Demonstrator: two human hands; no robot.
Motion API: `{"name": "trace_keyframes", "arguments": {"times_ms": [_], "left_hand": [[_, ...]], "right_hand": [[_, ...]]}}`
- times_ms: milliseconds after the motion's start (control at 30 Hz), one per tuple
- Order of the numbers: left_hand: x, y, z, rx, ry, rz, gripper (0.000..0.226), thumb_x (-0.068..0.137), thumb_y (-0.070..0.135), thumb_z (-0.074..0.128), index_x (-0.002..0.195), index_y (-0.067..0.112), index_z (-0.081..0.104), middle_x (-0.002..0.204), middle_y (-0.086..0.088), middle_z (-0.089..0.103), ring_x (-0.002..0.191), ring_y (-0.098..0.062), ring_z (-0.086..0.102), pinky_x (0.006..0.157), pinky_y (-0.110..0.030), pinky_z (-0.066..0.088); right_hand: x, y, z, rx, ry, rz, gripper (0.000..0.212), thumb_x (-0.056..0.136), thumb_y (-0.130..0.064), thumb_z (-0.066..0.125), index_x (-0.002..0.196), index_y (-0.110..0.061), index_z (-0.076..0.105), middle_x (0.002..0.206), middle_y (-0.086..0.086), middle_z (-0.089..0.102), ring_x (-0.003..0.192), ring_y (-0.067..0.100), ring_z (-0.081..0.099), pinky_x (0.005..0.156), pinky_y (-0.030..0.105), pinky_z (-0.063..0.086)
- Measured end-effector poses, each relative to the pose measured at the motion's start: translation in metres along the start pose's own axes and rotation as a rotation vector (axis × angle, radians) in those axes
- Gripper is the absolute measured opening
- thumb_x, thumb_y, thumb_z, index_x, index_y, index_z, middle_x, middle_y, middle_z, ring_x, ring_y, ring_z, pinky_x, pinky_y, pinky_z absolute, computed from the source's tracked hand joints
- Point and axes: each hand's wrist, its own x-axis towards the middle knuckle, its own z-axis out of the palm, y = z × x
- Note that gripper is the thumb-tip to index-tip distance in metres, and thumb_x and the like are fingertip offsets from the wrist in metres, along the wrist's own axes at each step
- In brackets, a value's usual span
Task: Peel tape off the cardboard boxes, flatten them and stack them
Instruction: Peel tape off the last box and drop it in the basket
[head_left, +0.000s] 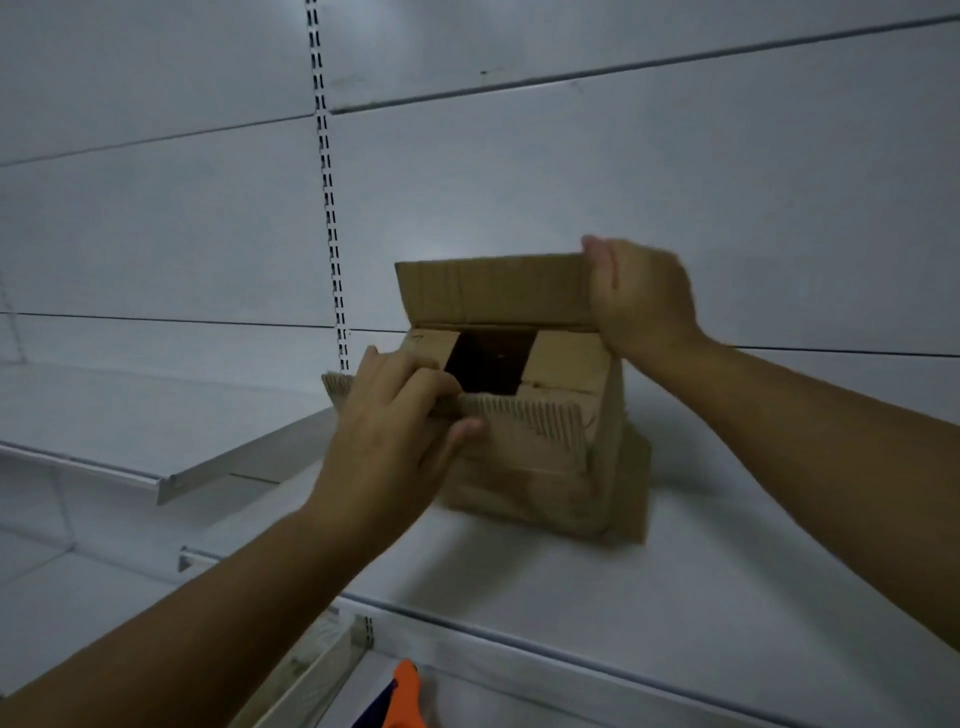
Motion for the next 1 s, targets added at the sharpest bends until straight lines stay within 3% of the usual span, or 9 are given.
{"name": "trace_keyframes", "arguments": {"times_ms": [200, 333, 400, 500, 633, 733, 867, 933, 1000], "left_hand": [[-0.059, 0.018, 0.044, -0.258, -0.552, 0.005, 0.006, 0.080, 0.032, 0.054, 0.083, 0.028, 0.050, 0.092, 0.011, 0.053, 0.081, -0.001, 0.048, 0.070, -0.027, 0.049], [-0.071, 0.031, 0.068, -0.438, -0.830, -0.156, 0.059, 0.078, 0.010, 0.061, 0.130, 0.030, 0.041, 0.119, 0.007, 0.050, 0.105, -0.009, 0.051, 0.087, -0.030, 0.049], [-0.059, 0.042, 0.077, -0.577, -0.843, -0.320, 0.071, 0.082, 0.002, 0.058, 0.140, 0.031, 0.030, 0.119, 0.012, 0.048, 0.110, -0.009, 0.052, 0.089, -0.023, 0.050], [-0.041, 0.066, 0.087, -0.917, -0.733, -0.566, 0.053, 0.085, -0.007, 0.052, 0.123, 0.030, 0.049, 0.111, 0.013, 0.058, 0.100, -0.003, 0.058, 0.079, -0.012, 0.050], [-0.047, 0.101, 0.078, -1.107, -0.779, -0.607, 0.049, 0.081, -0.015, 0.050, 0.101, 0.029, 0.061, 0.102, 0.004, 0.065, 0.094, -0.006, 0.063, 0.085, -0.024, 0.053], [-0.044, 0.102, 0.066, -0.717, -0.895, -0.093, 0.049, 0.083, 0.001, 0.051, 0.124, 0.026, 0.056, 0.124, 0.007, 0.057, 0.118, -0.007, 0.050, 0.103, -0.022, 0.040], [-0.030, 0.041, 0.079, 0.273, -0.734, 0.320, 0.037, 0.087, 0.037, 0.048, 0.116, 0.022, 0.063, 0.125, -0.001, 0.059, 0.137, -0.023, 0.033, 0.114, -0.058, 0.006], [-0.033, 0.018, 0.077, 0.374, -0.749, 0.338, 0.024, 0.081, 0.037, 0.052, 0.087, 0.021, 0.069, 0.091, -0.002, 0.067, 0.107, -0.027, 0.057, 0.103, -0.060, 0.032], [-0.043, -0.003, 0.066, 0.339, -0.717, 0.307, 0.028, 0.079, 0.037, 0.042, 0.068, 0.024, 0.064, 0.067, 0.004, 0.060, 0.074, -0.020, 0.057, 0.079, -0.041, 0.050]], "right_hand": [[-0.022, -0.011, -0.050, 0.086, -0.150, -0.223, 0.041, 0.100, -0.028, 0.038, 0.061, -0.019, 0.046, 0.050, -0.012, 0.038, 0.045, 0.007, 0.041, 0.046, 0.013, 0.028], [-0.082, 0.007, -0.056, 0.124, -0.411, -0.098, 0.039, 0.096, -0.044, 0.029, 0.059, -0.033, 0.037, 0.048, -0.012, 0.038, 0.048, 0.008, 0.043, 0.046, 0.016, 0.029], [-0.094, 0.017, -0.058, 0.169, -0.436, 0.041, 0.053, 0.098, -0.051, 0.027, 0.056, -0.022, 0.038, 0.049, -0.007, 0.039, 0.048, 0.008, 0.041, 0.046, 0.016, 0.030], [-0.095, 0.017, -0.063, 0.231, -0.439, 0.259, 0.052, 0.090, -0.051, 0.025, 0.054, -0.015, 0.036, 0.048, -0.004, 0.037, 0.042, 0.001, 0.040, 0.045, 0.012, 0.031], [-0.093, 0.027, -0.064, 0.231, -0.447, 0.425, 0.052, 0.097, -0.044, 0.024, 0.054, -0.015, 0.032, 0.050, -0.001, 0.034, 0.037, -0.001, 0.037, 0.041, 0.010, 0.028], [-0.097, 0.030, -0.062, 0.265, -0.403, 0.519, 0.052, 0.098, -0.043, 0.025, 0.054, -0.015, 0.030, 0.052, 0.001, 0.033, 0.035, -0.001, 0.036, 0.040, 0.010, 0.029], [-0.097, 0.031, -0.052, 0.269, -0.419, 0.541, 0.053, 0.098, -0.046, 0.025, 0.054, -0.015, 0.031, 0.053, 0.001, 0.035, 0.036, 0.000, 0.036, 0.041, 0.011, 0.029], [-0.095, 0.029, -0.049, 0.266, -0.458, 0.512, 0.052, 0.097, -0.046, 0.025, 0.055, -0.016, 0.030, 0.053, 0.000, 0.034, 0.038, 0.001, 0.036, 0.042, 0.012, 0.028], [-0.094, 0.024, -0.045, 0.270, -0.537, 0.481, 0.051, 0.097, -0.046, 0.025, 0.055, -0.016, 0.031, 0.054, 0.000, 0.036, 0.044, 0.002, 0.038, 0.044, 0.010, 0.029]]}}
